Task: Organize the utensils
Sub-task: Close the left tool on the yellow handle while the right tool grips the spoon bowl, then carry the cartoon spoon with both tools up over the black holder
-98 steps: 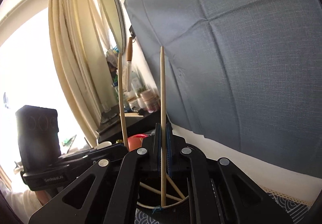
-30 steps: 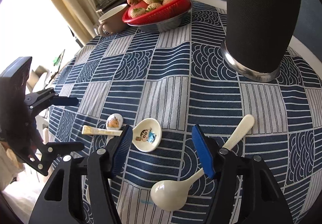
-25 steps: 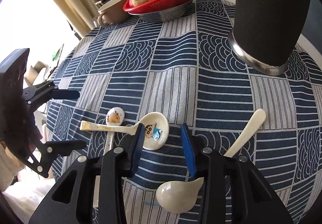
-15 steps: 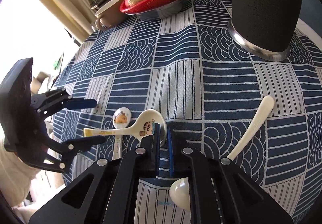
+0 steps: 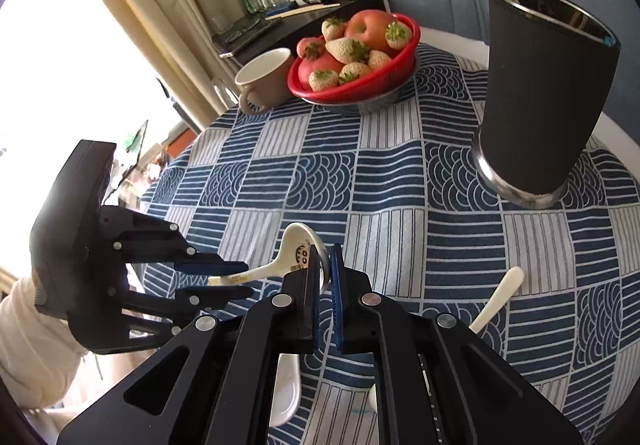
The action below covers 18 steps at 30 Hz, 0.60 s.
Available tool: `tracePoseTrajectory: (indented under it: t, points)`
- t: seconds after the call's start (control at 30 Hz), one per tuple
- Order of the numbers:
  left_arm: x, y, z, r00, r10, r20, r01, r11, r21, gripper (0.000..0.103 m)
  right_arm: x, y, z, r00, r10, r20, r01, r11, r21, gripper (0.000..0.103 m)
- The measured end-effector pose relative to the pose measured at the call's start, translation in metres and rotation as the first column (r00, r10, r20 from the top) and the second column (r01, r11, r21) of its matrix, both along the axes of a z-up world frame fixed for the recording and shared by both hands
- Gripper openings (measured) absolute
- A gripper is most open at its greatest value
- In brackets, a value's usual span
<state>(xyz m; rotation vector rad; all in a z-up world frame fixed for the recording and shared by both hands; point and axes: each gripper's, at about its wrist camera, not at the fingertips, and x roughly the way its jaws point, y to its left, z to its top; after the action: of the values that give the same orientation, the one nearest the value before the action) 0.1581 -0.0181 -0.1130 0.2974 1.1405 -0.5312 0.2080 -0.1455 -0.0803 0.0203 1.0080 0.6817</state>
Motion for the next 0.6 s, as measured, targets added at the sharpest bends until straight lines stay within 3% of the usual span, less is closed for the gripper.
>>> tracePoseTrajectory:
  t: [0.3, 0.6]
  points:
    - [0.024, -0.029, 0.065, 0.995, -0.029, 0.096, 0.030, 1.000, -0.007, 0.017, 0.008, -0.035, 0.068, 0.992, -0.039, 0.121, 0.037, 0.999, 0.019, 0.005]
    - [0.057, -0.071, 0.130, 0.971, -0.116, 0.209, 0.122, 0.992, -0.014, 0.017, 0.013, -0.081, 0.141, 0.953, -0.119, 0.278, 0.120, 0.993, 0.014, 0.005]
